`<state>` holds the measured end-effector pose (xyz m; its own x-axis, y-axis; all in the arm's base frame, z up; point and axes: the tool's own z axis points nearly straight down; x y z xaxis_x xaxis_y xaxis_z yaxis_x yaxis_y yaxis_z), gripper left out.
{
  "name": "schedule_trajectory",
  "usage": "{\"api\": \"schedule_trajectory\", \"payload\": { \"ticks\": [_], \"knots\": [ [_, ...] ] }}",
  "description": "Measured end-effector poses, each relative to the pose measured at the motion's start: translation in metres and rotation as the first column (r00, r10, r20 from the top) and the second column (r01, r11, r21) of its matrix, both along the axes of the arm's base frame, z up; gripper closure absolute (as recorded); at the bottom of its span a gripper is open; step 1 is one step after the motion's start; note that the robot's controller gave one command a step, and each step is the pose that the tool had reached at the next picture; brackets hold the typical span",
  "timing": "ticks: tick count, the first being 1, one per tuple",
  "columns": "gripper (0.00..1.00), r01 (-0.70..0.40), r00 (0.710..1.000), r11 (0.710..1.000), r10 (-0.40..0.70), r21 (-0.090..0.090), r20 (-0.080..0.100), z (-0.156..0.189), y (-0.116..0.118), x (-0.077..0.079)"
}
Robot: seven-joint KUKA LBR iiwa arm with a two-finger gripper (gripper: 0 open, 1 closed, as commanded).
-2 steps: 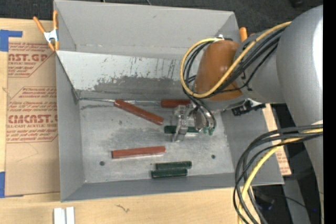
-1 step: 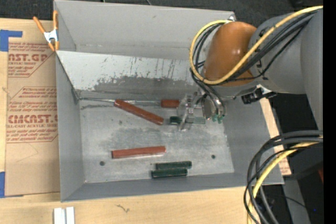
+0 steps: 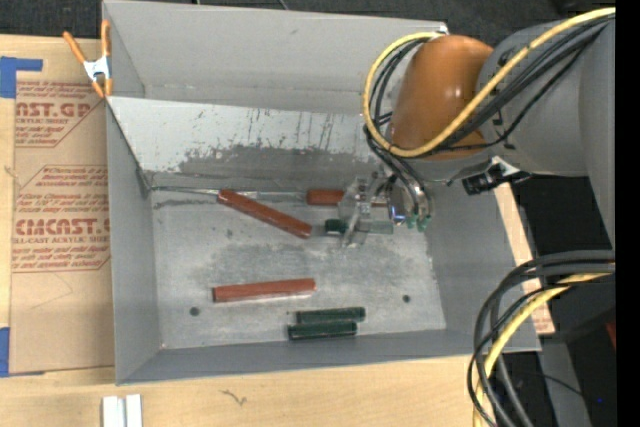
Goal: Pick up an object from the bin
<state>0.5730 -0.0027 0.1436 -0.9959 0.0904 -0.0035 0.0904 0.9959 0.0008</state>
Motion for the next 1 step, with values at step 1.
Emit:
{"api": "schedule_trajectory", "payload": {
  "ticks": [1],
  "knots": [
    [1.0, 0.0, 1.0, 1.0, 0.0, 0.0, 0.0, 0.0099, 0.0002, 0.0007]
  ]
}}
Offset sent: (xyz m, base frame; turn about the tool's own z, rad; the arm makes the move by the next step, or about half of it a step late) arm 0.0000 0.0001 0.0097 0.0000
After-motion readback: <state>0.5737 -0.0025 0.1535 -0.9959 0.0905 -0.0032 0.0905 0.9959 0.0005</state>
